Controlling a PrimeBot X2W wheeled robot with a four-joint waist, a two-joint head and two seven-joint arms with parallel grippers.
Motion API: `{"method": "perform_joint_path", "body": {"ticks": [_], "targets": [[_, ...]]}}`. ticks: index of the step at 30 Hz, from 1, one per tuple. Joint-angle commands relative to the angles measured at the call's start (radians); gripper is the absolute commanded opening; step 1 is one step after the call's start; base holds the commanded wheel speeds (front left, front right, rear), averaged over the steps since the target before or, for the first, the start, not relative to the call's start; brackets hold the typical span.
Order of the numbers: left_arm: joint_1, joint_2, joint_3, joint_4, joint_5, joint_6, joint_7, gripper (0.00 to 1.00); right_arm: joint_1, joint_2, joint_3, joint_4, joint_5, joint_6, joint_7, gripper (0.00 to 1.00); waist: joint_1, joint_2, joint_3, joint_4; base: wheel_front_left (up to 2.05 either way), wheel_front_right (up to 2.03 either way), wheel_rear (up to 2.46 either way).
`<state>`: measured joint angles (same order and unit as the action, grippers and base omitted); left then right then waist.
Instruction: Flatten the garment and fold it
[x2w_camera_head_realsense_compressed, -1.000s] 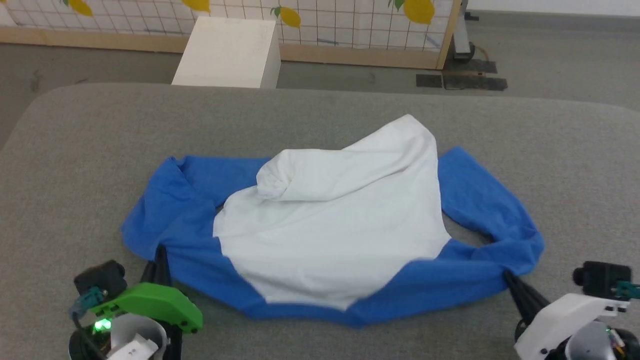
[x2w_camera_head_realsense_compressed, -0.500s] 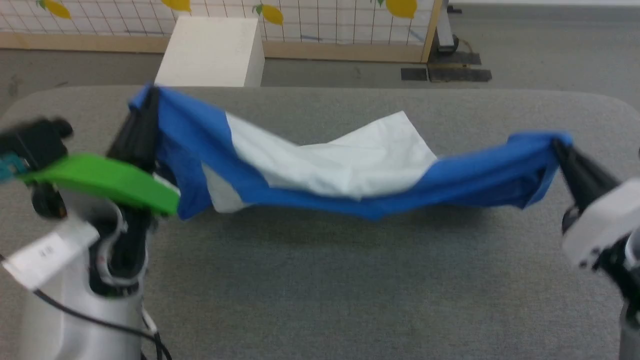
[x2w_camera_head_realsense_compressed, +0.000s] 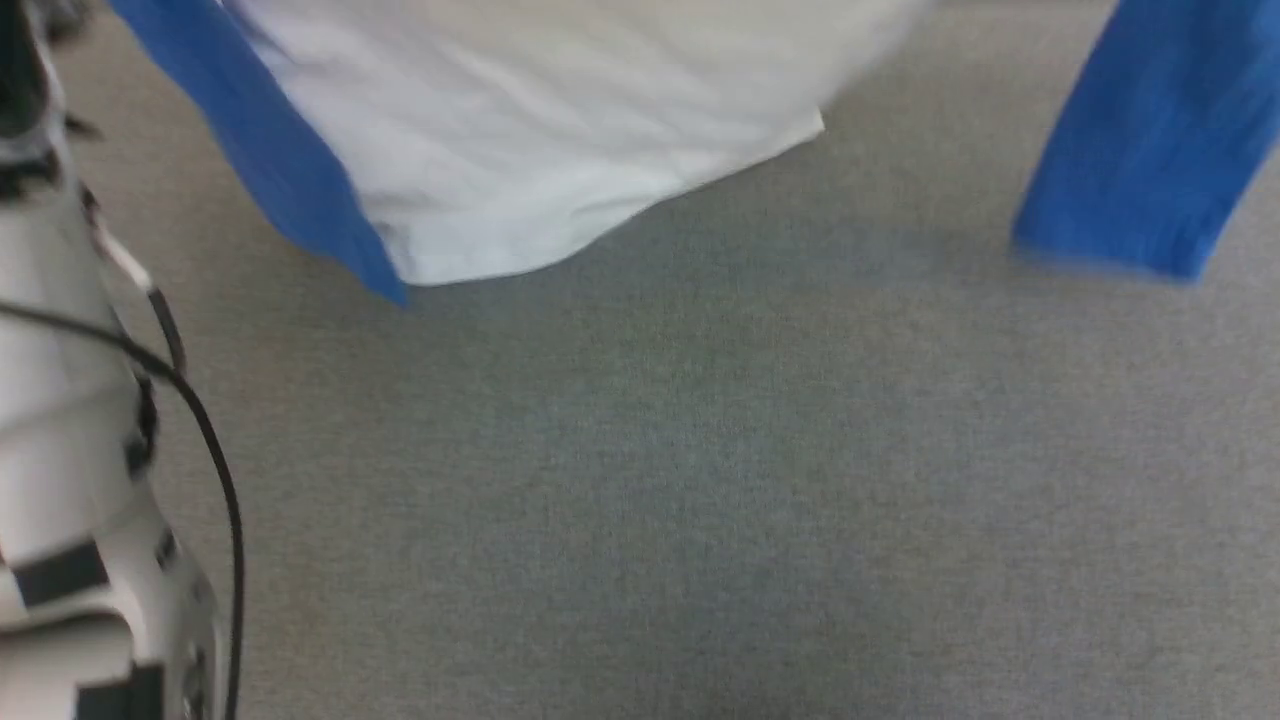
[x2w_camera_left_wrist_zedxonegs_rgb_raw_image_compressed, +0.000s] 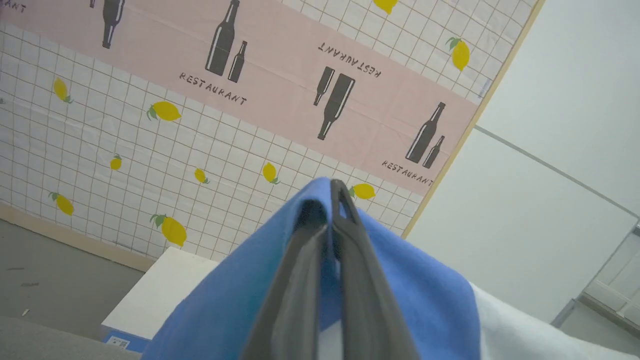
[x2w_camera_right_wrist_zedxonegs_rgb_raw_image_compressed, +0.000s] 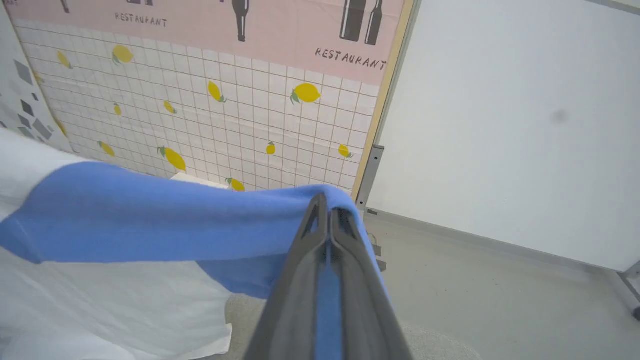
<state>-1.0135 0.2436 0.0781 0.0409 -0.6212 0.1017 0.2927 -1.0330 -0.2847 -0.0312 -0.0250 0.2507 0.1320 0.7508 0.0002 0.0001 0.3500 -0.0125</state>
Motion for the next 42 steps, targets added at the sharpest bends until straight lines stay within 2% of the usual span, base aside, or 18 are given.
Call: {"method": "perform_joint_path", "body": {"ticks": [1,5,12,15,19,26,31,36,42], "targets": [[-0.06,0.008,0.01,0.021,0.016,0.015,-0.022,0.0,-0.06,-0.005,0.007,0.031,-0.016,-0.001,-0.027,0.0,-0.0002,-0.0001,0.137,-0.025,0.0,0.0,0.0],[-0.218,0.012,0.05,0.101,0.025,0.037,-0.115,0.0,-0.237,-0.009,0.022,0.134,-0.072,-0.001,-0.116,0.0,-0.0002,-0.0001,0.196,-0.034,0.0,0.0,0.0],[-0.391,0.017,0.087,0.189,0.018,0.015,-0.264,0.0,-0.462,0.005,0.015,0.256,-0.17,-0.001,-0.334,0.0,-0.0002,-0.0001,0.239,-0.031,0.0,0.0,0.0],[-0.402,0.013,0.088,0.227,0.003,-0.003,-0.275,0.0,-0.494,0.012,0.017,0.304,-0.17,-0.001,-0.382,0.0,-0.0002,-0.0001,0.237,-0.021,0.0,0.0,0.0],[-0.34,0.017,0.065,0.296,0.002,-0.034,-0.254,0.0,-0.469,0.005,0.032,0.367,-0.141,-0.001,-0.406,0.0,-0.0002,-0.0001,0.217,-0.005,0.0,0.0,0.0],[-0.099,0.057,-0.022,0.409,0.05,-0.104,-0.176,0.0,-0.236,0.003,0.074,0.427,-0.032,-0.001,-0.366,0.0,-0.0002,-0.0001,0.115,0.007,0.0,0.0,0.0],[0.115,0.079,-0.058,0.402,0.054,-0.137,-0.104,0.0,0.001,-0.002,0.08,0.395,0.058,-0.001,-0.311,0.0,-0.0002,-0.0001,0.011,0.014,0.0,0.0,0.0],[0.368,0.079,-0.057,0.329,0.027,-0.131,-0.042,0.0,0.296,0.029,0.037,0.278,0.132,-0.001,-0.251,0.0,-0.0002,-0.0001,-0.092,0.015,0.0,0.0,0.0],[0.68,0.06,-0.051,0.208,0.012,-0.081,0.013,0.0,0.645,0.096,-0.065,0.106,0.123,-0.001,-0.189,0.0,-0.0002,-0.0001,-0.193,0.019,0.0,0.0,0.0]]}}
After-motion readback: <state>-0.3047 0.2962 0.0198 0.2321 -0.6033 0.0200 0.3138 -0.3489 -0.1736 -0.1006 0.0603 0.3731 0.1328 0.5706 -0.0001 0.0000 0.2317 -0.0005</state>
